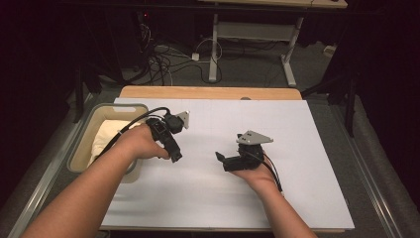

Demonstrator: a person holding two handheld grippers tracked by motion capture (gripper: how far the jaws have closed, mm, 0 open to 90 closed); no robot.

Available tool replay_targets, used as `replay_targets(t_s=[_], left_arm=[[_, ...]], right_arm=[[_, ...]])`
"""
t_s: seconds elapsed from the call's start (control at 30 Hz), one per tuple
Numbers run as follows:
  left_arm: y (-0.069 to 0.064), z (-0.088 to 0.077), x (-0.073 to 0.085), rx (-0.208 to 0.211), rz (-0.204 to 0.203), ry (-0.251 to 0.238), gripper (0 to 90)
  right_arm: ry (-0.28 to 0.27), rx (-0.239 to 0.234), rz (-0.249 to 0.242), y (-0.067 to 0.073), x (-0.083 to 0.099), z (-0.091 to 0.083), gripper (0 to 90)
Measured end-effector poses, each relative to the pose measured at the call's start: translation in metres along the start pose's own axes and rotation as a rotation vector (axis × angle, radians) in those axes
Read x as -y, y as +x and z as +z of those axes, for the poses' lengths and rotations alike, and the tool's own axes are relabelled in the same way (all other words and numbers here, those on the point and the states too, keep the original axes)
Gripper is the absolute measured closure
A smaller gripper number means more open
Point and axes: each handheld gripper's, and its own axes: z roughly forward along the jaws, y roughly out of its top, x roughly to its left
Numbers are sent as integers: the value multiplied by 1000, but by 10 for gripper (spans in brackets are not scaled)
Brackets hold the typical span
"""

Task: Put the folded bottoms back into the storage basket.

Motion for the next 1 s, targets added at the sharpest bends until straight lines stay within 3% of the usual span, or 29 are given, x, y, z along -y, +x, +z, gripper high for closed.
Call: replay_targets(t_s=[0.63, 1.0], left_arm=[[-24, 39, -24, 20, 87, 8, 0], [-34, 58, -30, 56, 121, 3, 0]], right_arm=[[-2, 88, 28, -16, 56, -52, 5], [-24, 132, 55, -21, 79, -76, 5]])
